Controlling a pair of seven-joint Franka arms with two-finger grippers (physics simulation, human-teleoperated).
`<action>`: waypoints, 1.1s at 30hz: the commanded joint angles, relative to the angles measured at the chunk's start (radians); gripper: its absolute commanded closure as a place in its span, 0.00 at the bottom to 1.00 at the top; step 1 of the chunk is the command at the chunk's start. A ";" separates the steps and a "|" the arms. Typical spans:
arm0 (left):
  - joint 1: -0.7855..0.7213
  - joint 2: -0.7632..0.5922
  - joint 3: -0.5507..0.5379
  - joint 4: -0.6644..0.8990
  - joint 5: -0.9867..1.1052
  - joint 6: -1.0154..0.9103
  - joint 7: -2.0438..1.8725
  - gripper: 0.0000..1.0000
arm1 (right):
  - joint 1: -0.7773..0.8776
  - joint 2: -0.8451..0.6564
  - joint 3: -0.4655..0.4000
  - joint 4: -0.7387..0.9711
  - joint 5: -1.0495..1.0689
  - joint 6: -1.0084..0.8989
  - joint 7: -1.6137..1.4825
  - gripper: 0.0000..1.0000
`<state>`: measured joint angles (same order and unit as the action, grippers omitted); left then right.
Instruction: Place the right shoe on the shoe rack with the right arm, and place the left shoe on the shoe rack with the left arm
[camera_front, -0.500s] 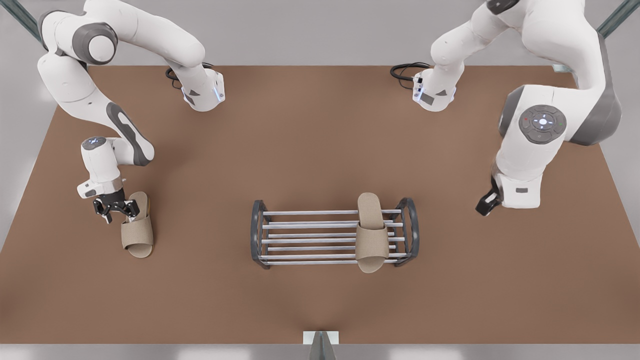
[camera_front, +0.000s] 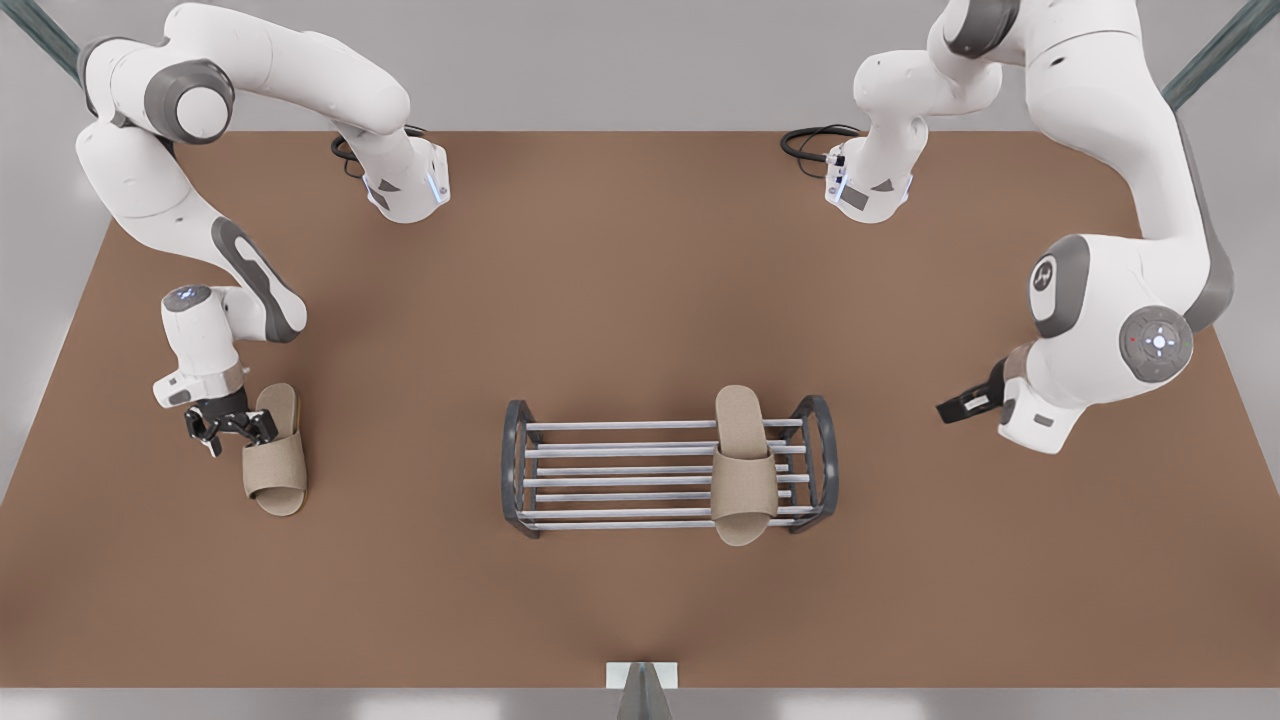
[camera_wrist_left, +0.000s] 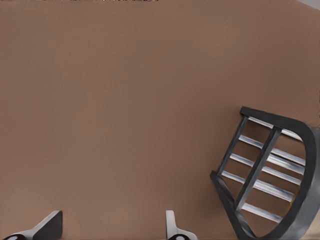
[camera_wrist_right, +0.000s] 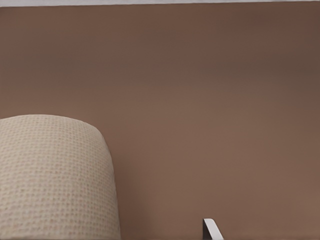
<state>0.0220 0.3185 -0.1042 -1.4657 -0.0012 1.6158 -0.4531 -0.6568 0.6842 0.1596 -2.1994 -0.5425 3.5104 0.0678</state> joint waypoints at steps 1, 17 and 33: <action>-0.001 0.001 0.000 0.001 -0.006 0.019 0.422 0.00 | 0.000 0.002 0.000 0.001 0.001 -0.002 0.001 0.00; -0.002 0.001 0.000 -0.007 -0.005 0.041 0.424 0.00 | -0.015 -0.009 0.005 -0.010 0.001 -0.002 0.014 0.58; 0.000 0.001 0.000 -0.007 -0.005 0.039 0.426 0.00 | -0.020 -0.078 0.024 -0.010 0.001 -0.028 0.066 0.79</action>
<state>0.0216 0.3202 -0.1040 -1.4717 -0.0066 1.6564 -0.0969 -0.6785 0.6065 0.1857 -2.2093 -0.5442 3.4996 0.0987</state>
